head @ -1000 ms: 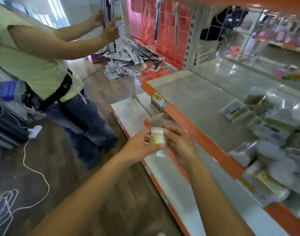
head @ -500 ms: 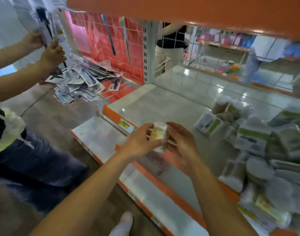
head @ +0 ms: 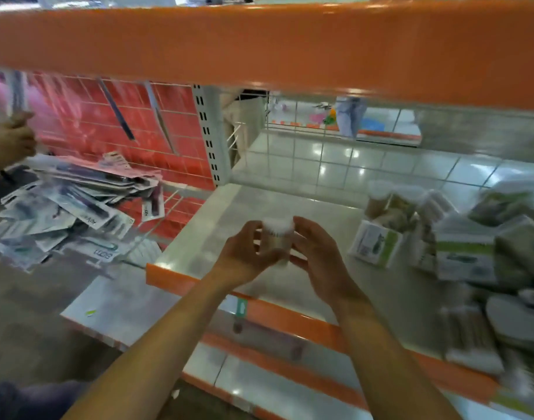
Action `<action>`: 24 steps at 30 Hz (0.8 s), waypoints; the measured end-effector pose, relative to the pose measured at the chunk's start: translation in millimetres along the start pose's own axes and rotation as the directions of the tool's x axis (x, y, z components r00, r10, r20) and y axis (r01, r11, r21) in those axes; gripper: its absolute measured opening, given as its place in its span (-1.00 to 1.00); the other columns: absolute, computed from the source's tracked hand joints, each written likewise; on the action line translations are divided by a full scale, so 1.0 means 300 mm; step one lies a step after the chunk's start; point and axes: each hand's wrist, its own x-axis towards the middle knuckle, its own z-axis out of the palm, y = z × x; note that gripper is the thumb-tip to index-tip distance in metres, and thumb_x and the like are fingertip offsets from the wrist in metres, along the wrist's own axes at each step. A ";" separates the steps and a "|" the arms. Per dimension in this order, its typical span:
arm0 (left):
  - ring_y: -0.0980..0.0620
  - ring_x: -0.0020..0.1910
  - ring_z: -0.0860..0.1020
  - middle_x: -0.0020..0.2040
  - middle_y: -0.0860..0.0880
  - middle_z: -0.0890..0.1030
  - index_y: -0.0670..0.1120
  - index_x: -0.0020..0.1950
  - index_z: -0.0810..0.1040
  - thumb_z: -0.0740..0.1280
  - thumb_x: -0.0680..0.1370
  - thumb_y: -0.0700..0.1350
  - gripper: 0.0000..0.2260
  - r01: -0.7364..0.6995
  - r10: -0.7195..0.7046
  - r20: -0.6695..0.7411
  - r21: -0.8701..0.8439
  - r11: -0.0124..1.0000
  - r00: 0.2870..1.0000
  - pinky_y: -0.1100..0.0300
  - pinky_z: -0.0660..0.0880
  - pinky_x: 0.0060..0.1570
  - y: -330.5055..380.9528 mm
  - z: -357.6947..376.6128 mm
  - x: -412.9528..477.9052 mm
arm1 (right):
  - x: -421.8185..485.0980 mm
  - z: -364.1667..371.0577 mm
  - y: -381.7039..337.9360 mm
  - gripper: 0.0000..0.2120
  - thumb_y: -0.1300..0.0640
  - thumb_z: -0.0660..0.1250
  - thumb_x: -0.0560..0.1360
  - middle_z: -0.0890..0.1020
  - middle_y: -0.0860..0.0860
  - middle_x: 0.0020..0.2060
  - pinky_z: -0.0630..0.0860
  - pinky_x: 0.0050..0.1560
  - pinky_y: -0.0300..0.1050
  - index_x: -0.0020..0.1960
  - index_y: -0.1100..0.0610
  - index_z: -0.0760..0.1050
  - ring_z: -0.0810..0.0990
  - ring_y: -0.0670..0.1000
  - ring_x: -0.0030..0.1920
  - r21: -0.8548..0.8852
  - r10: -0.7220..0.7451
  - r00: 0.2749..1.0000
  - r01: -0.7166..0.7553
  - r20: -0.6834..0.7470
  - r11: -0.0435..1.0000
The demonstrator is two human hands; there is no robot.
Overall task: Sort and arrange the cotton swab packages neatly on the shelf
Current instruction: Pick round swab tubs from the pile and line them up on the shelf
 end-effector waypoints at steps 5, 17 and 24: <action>0.01 0.07 0.57 0.21 -0.04 0.55 -0.09 0.31 0.37 0.52 0.38 -0.06 -0.43 -0.065 0.064 0.040 0.026 0.998 0.997 0.10 0.53 0.09 -0.096 -0.076 0.091 | 0.040 0.122 0.041 -0.74 0.21 0.30 0.52 0.60 0.00 0.13 0.51 -0.02 -0.18 0.16 -0.01 0.51 0.57 0.00 0.14 0.013 -0.038 0.998 0.038 -0.042 0.999; -0.06 0.04 0.61 0.13 -0.11 0.61 -0.14 0.27 0.43 0.52 0.40 -0.04 -0.48 -0.200 0.197 -0.153 0.000 0.980 0.968 -0.01 0.57 0.05 -0.190 -0.090 0.151 | 0.093 0.230 0.063 -0.61 0.21 0.27 0.55 0.52 0.01 0.26 0.47 -0.05 -0.45 0.37 0.10 0.39 0.54 -0.28 0.10 -0.150 -0.078 0.996 0.083 0.044 0.985; -0.14 0.13 0.56 0.20 -0.16 0.56 -0.19 0.30 0.40 0.46 0.45 -0.08 -0.52 -0.168 0.162 -0.212 -0.010 0.986 0.964 -0.12 0.53 0.10 -0.253 -0.124 0.284 | 0.152 0.292 0.088 -0.38 0.11 0.33 0.51 0.33 0.08 0.42 0.39 0.29 -0.08 0.49 0.05 0.15 0.36 0.03 0.36 -0.507 0.041 0.997 -0.068 -0.063 0.860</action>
